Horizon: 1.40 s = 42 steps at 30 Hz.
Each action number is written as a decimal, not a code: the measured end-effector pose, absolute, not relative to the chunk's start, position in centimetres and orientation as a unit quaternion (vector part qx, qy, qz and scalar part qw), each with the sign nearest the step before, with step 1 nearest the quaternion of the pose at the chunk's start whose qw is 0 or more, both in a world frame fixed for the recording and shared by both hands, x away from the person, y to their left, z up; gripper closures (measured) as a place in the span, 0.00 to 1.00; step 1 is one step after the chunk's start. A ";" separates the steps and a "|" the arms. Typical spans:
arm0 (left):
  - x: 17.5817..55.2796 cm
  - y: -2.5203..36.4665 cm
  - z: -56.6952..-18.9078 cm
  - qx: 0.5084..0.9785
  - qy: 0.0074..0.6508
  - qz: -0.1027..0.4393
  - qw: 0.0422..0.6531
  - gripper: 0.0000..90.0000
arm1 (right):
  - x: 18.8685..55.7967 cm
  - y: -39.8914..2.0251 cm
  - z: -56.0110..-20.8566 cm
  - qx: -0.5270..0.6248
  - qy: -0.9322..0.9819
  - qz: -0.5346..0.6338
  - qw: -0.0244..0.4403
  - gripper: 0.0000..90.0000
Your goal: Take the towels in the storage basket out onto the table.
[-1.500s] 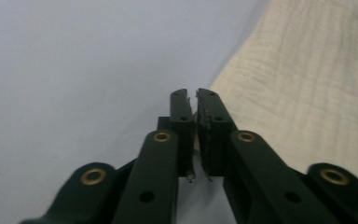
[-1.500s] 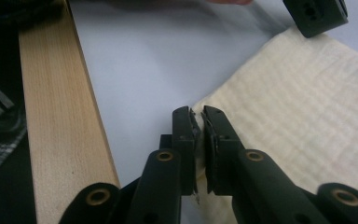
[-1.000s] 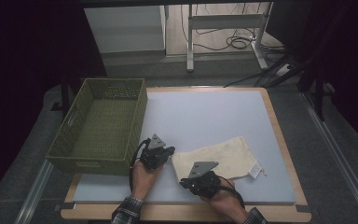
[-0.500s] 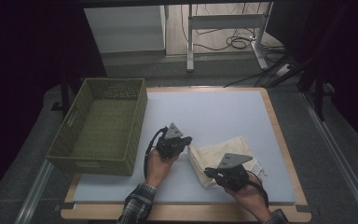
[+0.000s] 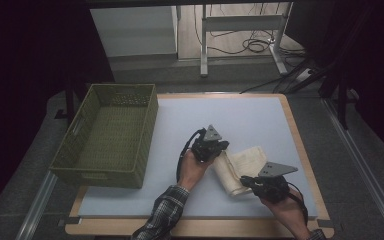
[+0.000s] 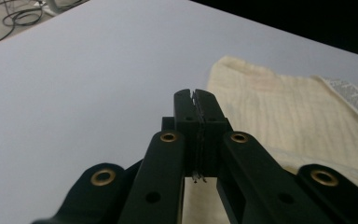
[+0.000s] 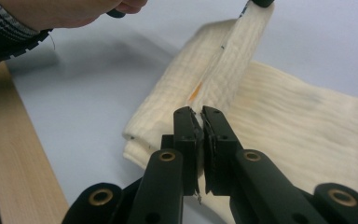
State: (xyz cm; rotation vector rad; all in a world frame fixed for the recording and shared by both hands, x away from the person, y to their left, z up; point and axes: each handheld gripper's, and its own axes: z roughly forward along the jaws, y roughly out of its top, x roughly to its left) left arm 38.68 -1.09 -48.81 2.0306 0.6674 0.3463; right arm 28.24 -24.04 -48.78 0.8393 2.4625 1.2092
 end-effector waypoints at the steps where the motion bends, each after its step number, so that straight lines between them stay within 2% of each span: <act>1: 38.9 -1.7 -48.8 0.828 0.271 0.138 0.472 1.00 | 28.3 -24.4 -48.8 0.293 0.849 0.417 0.137 0.94; 10: 40.3 -5.5 -49.2 0.840 0.252 0.134 0.461 0.99 | 28.6 -28.0 -48.8 0.331 0.837 0.408 0.152 0.94; 21: 41.5 -8.4 -49.2 0.846 0.244 0.132 0.455 0.99 | 29.0 -29.9 -48.8 0.351 0.831 0.398 0.169 0.94; 30: 42.2 -9.7 -50.6 0.849 0.255 0.118 0.449 0.98 | 29.8 -30.7 -50.4 0.368 0.831 0.383 0.164 0.94; 31: 42.2 -9.7 -50.6 0.847 0.256 0.114 0.452 0.96 | 29.9 -30.8 -50.5 0.370 0.831 0.382 0.163 0.93; 34: 42.1 -9.5 -50.3 0.843 0.256 0.118 0.458 0.71 | 29.8 -31.1 -50.6 0.373 0.829 0.381 0.166 0.87; 37: 41.8 -9.0 -49.8 0.833 0.265 0.123 0.470 0.55 | 29.5 -31.5 -50.1 0.375 0.826 0.381 0.180 0.82; 42: 41.2 -7.5 -49.2 0.828 0.273 0.128 0.473 0.45 | 29.1 -32.8 -49.2 0.382 0.822 0.374 0.198 0.77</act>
